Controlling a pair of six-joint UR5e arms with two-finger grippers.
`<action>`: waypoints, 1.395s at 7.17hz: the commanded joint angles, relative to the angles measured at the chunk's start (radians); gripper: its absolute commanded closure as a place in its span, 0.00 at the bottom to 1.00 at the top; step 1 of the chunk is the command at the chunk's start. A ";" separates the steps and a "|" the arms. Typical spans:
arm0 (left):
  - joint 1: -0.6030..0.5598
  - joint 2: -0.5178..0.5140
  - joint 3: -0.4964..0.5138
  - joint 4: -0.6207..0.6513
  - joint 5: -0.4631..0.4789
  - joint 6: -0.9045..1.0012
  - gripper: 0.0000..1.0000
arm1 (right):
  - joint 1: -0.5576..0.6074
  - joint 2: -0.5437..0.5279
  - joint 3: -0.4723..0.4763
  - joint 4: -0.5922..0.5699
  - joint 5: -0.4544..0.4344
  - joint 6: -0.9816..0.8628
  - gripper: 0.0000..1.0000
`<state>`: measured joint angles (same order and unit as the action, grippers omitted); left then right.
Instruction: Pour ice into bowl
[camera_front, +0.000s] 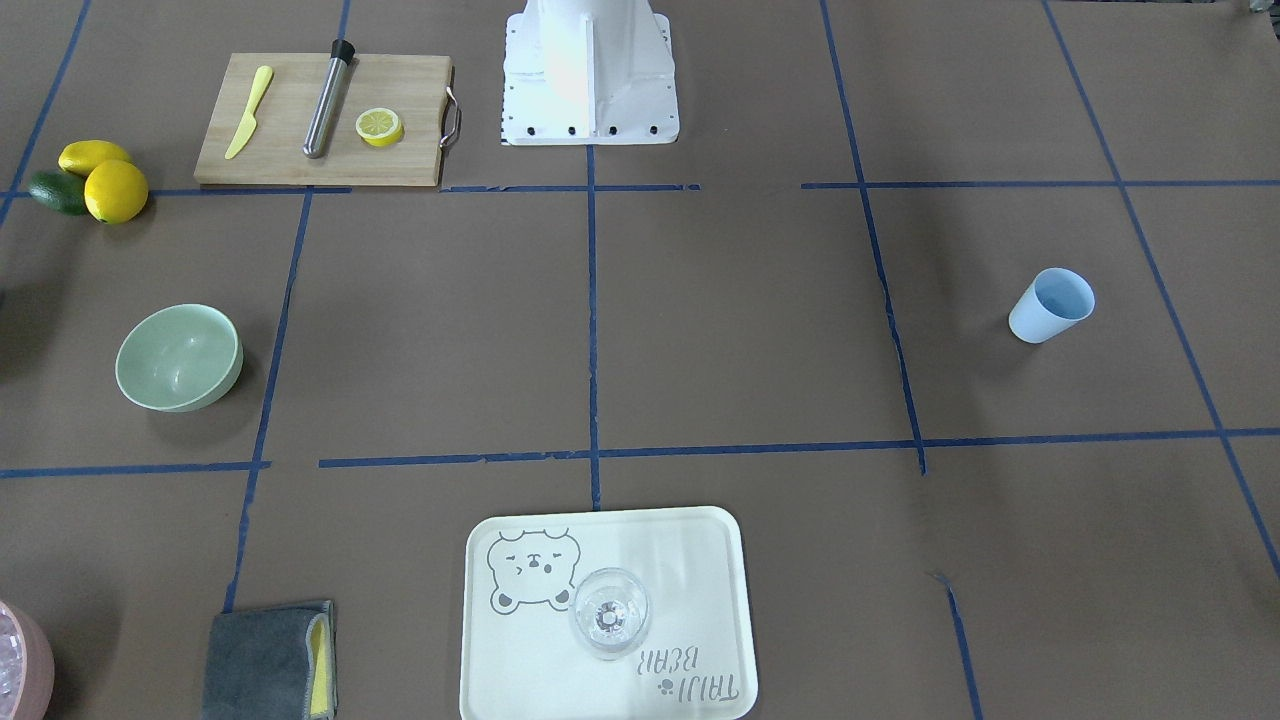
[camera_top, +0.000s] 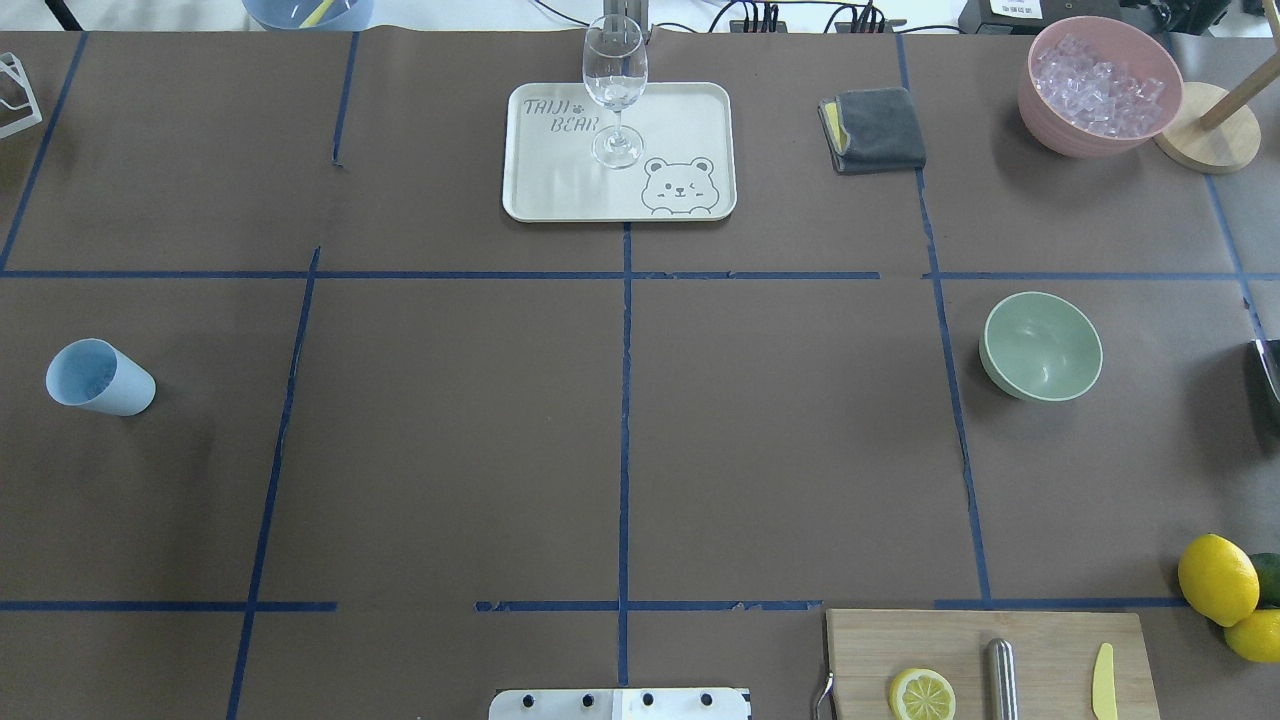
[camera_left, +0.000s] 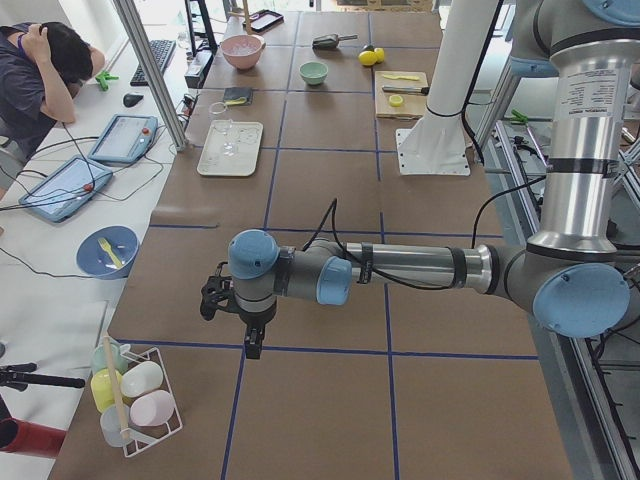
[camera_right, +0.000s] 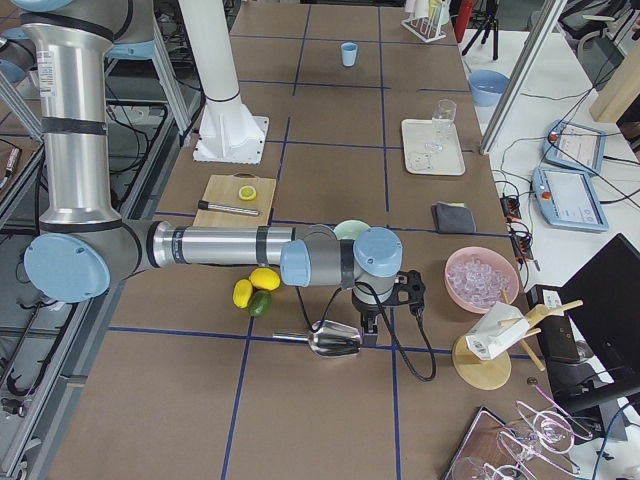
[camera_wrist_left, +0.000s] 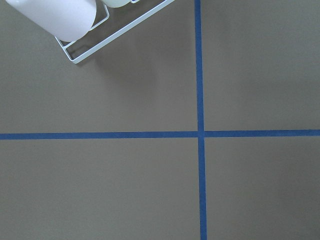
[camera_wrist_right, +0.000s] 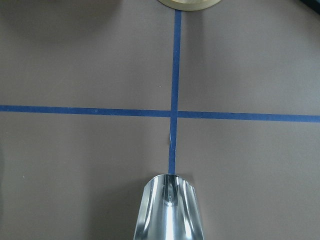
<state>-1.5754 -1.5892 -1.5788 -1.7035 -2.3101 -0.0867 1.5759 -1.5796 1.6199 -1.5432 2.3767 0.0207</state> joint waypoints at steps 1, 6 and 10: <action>0.000 0.000 -0.004 -0.002 0.000 -0.001 0.00 | 0.000 0.001 0.000 0.000 0.001 -0.001 0.00; 0.087 -0.003 -0.143 -0.100 0.001 -0.014 0.00 | -0.010 0.056 0.035 -0.002 0.027 0.053 0.00; 0.240 0.122 -0.465 -0.132 0.050 -0.319 0.00 | -0.127 0.062 0.066 0.015 0.047 0.162 0.00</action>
<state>-1.3932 -1.5163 -1.9581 -1.8141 -2.2902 -0.3183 1.4939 -1.5193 1.6675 -1.5394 2.4125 0.1091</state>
